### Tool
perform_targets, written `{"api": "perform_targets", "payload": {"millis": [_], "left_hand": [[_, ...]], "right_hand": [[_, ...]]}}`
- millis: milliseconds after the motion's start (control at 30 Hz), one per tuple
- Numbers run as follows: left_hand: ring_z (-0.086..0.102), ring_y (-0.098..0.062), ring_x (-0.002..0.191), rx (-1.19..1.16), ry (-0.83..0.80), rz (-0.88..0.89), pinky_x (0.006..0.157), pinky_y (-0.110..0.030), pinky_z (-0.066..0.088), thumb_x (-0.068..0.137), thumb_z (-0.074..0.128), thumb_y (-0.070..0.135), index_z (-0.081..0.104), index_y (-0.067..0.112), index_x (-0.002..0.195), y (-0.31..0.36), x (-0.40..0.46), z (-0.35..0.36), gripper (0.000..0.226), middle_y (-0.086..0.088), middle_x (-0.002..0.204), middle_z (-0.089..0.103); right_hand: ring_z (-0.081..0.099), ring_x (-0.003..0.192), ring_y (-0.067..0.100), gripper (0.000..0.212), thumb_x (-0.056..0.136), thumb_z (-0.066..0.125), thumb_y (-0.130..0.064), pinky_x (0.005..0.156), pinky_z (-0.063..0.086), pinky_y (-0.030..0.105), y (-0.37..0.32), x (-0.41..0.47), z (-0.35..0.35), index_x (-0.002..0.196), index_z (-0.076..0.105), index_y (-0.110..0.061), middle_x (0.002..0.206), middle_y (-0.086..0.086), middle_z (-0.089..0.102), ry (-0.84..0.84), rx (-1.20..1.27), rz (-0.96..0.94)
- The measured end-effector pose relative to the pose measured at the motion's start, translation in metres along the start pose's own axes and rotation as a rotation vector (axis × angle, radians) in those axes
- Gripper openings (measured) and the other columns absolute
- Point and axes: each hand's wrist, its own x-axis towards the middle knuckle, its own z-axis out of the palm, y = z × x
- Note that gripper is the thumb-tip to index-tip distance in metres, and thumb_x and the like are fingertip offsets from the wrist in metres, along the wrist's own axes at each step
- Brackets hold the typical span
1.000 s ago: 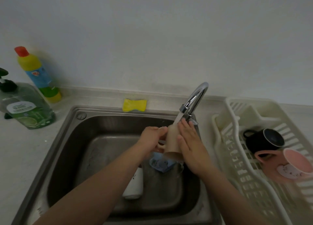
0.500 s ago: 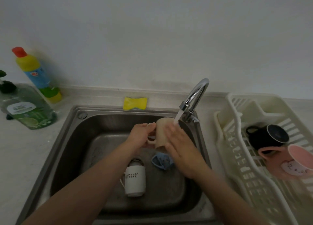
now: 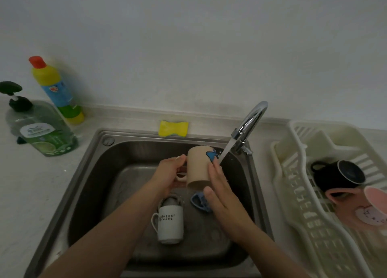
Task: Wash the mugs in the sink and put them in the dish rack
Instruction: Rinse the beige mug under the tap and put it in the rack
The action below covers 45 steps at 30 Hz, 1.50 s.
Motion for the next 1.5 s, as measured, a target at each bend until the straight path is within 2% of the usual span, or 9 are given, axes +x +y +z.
{"api": "perform_targets", "payload": {"millis": [133, 300, 567, 767, 933, 1100, 1300, 1400, 1500], "left_hand": [[0.067, -0.024, 0.076, 0.063, 0.011, 0.016, 0.055, -0.035, 0.056, 0.099, 0.054, 0.029, 0.065, 0.007, 0.106, -0.001, -0.003, 0.016, 0.024, -0.011, 0.091, 0.068], [0.067, -0.025, 0.083, 0.067, 0.018, 0.025, 0.059, -0.037, 0.056, 0.100, 0.053, 0.028, 0.066, 0.007, 0.111, 0.007, 0.000, 0.021, 0.027, -0.013, 0.099, 0.070], [0.065, -0.021, 0.072, 0.057, 0.011, -0.006, 0.054, -0.033, 0.054, 0.099, 0.054, 0.029, 0.064, 0.002, 0.113, 0.002, -0.002, 0.024, 0.032, -0.011, 0.089, 0.068], [0.065, -0.019, 0.069, 0.036, -0.001, 0.010, 0.052, -0.031, 0.054, 0.101, 0.051, 0.029, 0.063, 0.006, 0.112, 0.004, -0.007, 0.017, 0.028, -0.008, 0.085, 0.067], [0.065, -0.021, 0.074, 0.074, -0.007, 0.051, 0.053, -0.031, 0.054, 0.101, 0.051, 0.030, 0.063, 0.004, 0.112, 0.011, -0.004, 0.015, 0.030, -0.013, 0.095, 0.069], [0.066, -0.021, 0.070, 0.058, -0.032, 0.082, 0.051, -0.031, 0.053, 0.099, 0.054, 0.028, 0.065, 0.005, 0.105, 0.012, -0.011, 0.031, 0.025, -0.012, 0.088, 0.069], [0.067, -0.023, 0.079, 0.281, -0.088, 0.148, 0.067, -0.042, 0.060, 0.095, 0.063, 0.024, 0.057, 0.013, 0.105, 0.012, -0.017, 0.029, 0.017, -0.011, 0.099, 0.065], [0.061, -0.016, 0.105, 0.511, -0.133, 0.329, 0.082, -0.030, 0.055, 0.089, 0.069, 0.020, 0.055, 0.022, 0.114, 0.011, -0.020, 0.016, 0.028, -0.004, 0.122, 0.060], [0.030, -0.003, 0.139, 0.760, -0.229, 0.484, 0.098, -0.003, 0.029, 0.087, 0.072, 0.014, 0.065, 0.011, 0.092, 0.012, -0.024, 0.001, 0.010, 0.003, 0.139, 0.050]], "right_hand": [[0.003, 0.147, 0.008, 0.066, 0.097, 0.027, -0.058, 0.116, 0.010, 0.028, 0.007, 0.025, -0.019, 0.152, -0.007, -0.042, 0.160, -0.020, -0.004, 0.124, 0.105, 0.213], [-0.026, 0.140, -0.004, 0.073, 0.094, 0.019, -0.063, 0.115, -0.006, 0.021, 0.004, -0.006, -0.005, 0.153, -0.008, -0.030, 0.156, -0.021, -0.024, 0.036, -0.260, -0.038], [-0.029, 0.140, -0.001, 0.072, 0.094, 0.013, -0.065, 0.116, -0.010, 0.024, 0.003, 0.000, -0.006, 0.152, -0.010, -0.029, 0.155, -0.017, -0.027, 0.012, -0.373, -0.016], [-0.005, 0.145, 0.000, 0.067, 0.099, 0.029, -0.053, 0.114, 0.004, 0.020, 0.002, 0.019, -0.021, 0.152, -0.009, -0.036, 0.158, -0.018, -0.012, 0.107, 0.038, 0.164], [-0.021, 0.141, -0.006, 0.068, 0.100, 0.029, -0.053, 0.116, -0.003, 0.022, -0.002, -0.003, -0.005, 0.153, -0.007, -0.032, 0.157, -0.021, -0.021, 0.058, -0.123, -0.003], [0.027, 0.134, 0.002, 0.075, 0.096, 0.049, -0.048, 0.107, 0.023, 0.021, -0.002, 0.027, -0.026, 0.154, 0.003, -0.036, 0.155, -0.013, 0.021, 0.241, 0.199, 0.239], [0.050, 0.110, 0.009, 0.090, 0.082, 0.074, -0.034, 0.078, 0.044, 0.019, 0.011, 0.040, -0.032, 0.153, 0.019, -0.033, 0.133, -0.010, 0.042, 0.272, 0.377, 0.338], [0.056, 0.108, 0.018, 0.090, 0.067, 0.075, -0.047, 0.087, 0.053, 0.037, 0.015, 0.052, -0.035, 0.147, 0.034, -0.034, 0.134, -0.002, 0.050, 0.240, 0.345, 0.414], [0.062, 0.099, 0.027, 0.068, 0.070, 0.074, -0.039, 0.085, 0.056, 0.048, 0.007, 0.059, -0.041, 0.132, 0.051, -0.028, 0.119, 0.006, 0.059, 0.182, 0.477, 0.498]]}}
